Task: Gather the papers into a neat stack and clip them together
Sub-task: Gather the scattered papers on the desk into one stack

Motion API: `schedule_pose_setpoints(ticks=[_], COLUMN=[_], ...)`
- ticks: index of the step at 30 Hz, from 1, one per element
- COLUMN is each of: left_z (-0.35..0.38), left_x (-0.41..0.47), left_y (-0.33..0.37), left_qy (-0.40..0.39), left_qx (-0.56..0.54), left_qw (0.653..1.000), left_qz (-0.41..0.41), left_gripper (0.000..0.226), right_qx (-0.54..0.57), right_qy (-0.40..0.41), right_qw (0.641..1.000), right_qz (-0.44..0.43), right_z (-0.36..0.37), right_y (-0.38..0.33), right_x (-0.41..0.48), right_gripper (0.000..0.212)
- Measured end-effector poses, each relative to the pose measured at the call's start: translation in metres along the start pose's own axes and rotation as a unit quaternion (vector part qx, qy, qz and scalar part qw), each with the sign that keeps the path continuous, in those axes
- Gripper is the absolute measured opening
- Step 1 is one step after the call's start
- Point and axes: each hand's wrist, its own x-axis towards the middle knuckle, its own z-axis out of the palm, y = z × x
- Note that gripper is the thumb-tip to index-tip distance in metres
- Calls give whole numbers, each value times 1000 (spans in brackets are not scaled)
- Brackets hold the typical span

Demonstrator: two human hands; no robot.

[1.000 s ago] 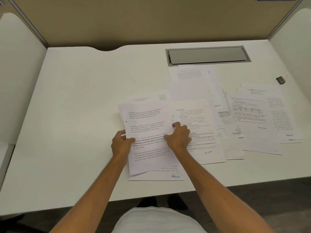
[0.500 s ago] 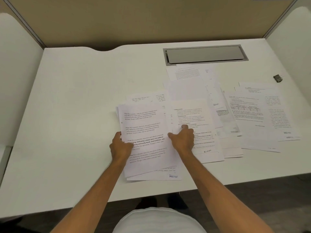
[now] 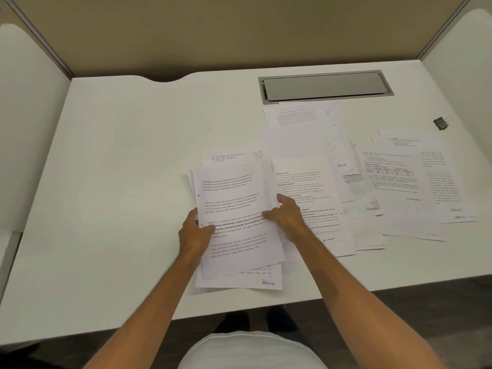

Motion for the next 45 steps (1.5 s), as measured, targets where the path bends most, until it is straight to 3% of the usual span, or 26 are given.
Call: schedule_pose_setpoints(ticks=[4, 7, 10, 12, 15, 18, 20, 24, 29, 37, 45], left_z=[-6, -12, -20, -26, -37, -43, -43, -39, -36, -44, -39], left_x=[1, 5, 10, 11, 11, 5, 3, 4, 0, -14, -12], left_y=[2, 4, 7, 13, 24, 32, 34, 39, 56, 96, 91], left_qy=[3, 11, -7, -47, -159, -250, -260, -225, -92, -10, -48], left_qx=[-9, -32, -84, -157, -293, -327, -335, -284, -208, -189, -234], left_qw=[1000, 999, 996, 987, 943, 911, 906, 932, 968, 952, 941], left_qz=[-1, -9, -6, 3, -9, -5, -18, 11, 105, 239, 239], left_gripper=[50, 36, 42, 56, 73, 53, 43, 37, 23, 29, 42], right_qx=[41, 66, 99, 121, 133, 131, 119, 83, 76, 104, 76], right_qy=[-37, -59, -89, -104, -117, -135, -146, -142, -107, -60, -56], right_qw=[998, 993, 984, 977, 971, 966, 964, 964, 961, 948, 948], right_qz=[-34, -82, -123, -140, -159, -179, -185, -210, -245, -296, -303], right_z=[-5, -15, -28, -33, -39, -42, -43, -42, -41, -33, -21], right_y=[8, 0, -7, -13, -21, -27, -31, -39, -49, -74, -63], right_x=[3, -7, -14, -17, -19, -19, -20, -20, -23, -24, -20], right_gripper=[74, 50, 49, 49, 46, 46, 47, 46, 35, 26, 33])
